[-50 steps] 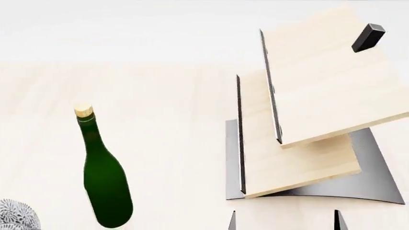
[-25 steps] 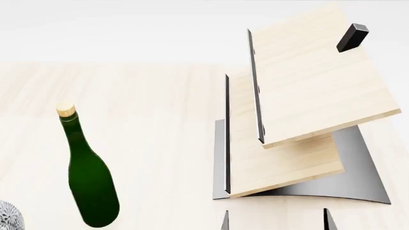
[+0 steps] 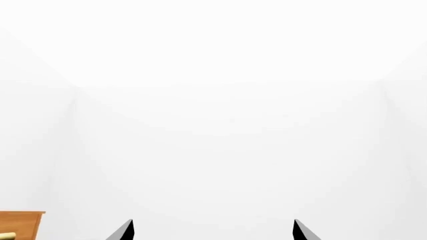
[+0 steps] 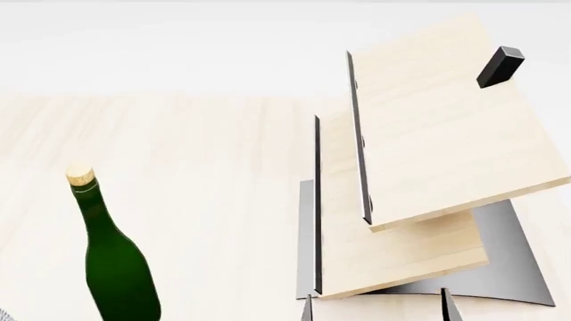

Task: Put the wine bottle on the wine rack.

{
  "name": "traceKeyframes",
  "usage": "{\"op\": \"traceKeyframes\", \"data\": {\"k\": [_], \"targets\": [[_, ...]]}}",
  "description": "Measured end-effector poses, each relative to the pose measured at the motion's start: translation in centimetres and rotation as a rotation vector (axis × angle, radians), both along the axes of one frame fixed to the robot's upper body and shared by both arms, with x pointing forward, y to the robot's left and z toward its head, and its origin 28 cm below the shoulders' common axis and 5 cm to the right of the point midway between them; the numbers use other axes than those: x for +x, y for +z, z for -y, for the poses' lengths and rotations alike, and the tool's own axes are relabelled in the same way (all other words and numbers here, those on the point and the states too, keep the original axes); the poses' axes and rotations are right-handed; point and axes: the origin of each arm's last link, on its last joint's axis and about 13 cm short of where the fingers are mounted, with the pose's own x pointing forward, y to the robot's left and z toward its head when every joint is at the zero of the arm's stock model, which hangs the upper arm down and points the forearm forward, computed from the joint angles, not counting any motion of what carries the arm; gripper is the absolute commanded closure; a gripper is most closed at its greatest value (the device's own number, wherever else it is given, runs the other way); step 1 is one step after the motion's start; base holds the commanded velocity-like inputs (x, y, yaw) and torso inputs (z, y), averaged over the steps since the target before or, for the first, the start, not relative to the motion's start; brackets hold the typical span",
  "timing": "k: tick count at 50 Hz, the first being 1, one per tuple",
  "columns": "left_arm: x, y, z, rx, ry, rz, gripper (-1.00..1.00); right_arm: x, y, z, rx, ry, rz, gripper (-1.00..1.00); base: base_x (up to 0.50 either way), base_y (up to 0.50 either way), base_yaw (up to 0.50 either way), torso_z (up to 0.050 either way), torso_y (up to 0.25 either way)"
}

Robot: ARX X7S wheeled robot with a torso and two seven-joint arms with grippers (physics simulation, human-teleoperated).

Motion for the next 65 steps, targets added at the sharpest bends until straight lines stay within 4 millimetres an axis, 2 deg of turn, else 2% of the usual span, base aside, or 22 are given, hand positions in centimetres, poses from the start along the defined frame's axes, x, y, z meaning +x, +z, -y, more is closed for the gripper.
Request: {"op": "traceKeyframes", "data": {"k": [16, 27, 36, 46, 56, 65], "targets": [[0.0, 0.0, 0.0, 0.002, -0.001, -0.003, -1.00, 0.6, -0.1, -0.3, -0.012, 0.011, -0.051, -1.00, 0.09, 0.00, 0.00, 0.000, 0.000], [0.0, -0.2, 0.1, 0.007, -0.005, -0.005, -1.00, 2.1, 2.6, -1.4, -0.050, 0.073, -0.069, -1.00, 0.00, 0.00, 0.00, 0.000, 0.000], [0.0, -0.3, 0.3, 0.014, -0.014, -0.007, -1.00, 5.4, 6.1, -2.2, -0.081, 0.137, -0.049, -1.00, 0.00, 0.00, 0.00, 0.000, 0.000], [-0.1, -0.4, 0.6, 0.021, -0.027, -0.009, -1.00, 10.0, 8.8, -3.0, -0.142, 0.245, -0.166, -1.00, 0.00, 0.00, 0.00, 0.000, 0.000], [-0.1, -0.4, 0.7, 0.024, -0.034, -0.012, -1.00, 14.3, 10.4, -3.9, -0.178, 0.530, -0.411, -1.00, 0.00, 0.00, 0.00, 0.000, 0.000], [-0.1, -0.5, 0.8, 0.024, -0.040, -0.013, -1.00, 16.4, 11.5, -4.9, -0.215, 0.801, -0.609, -1.00, 0.00, 0.00, 0.00, 0.000, 0.000]]}}
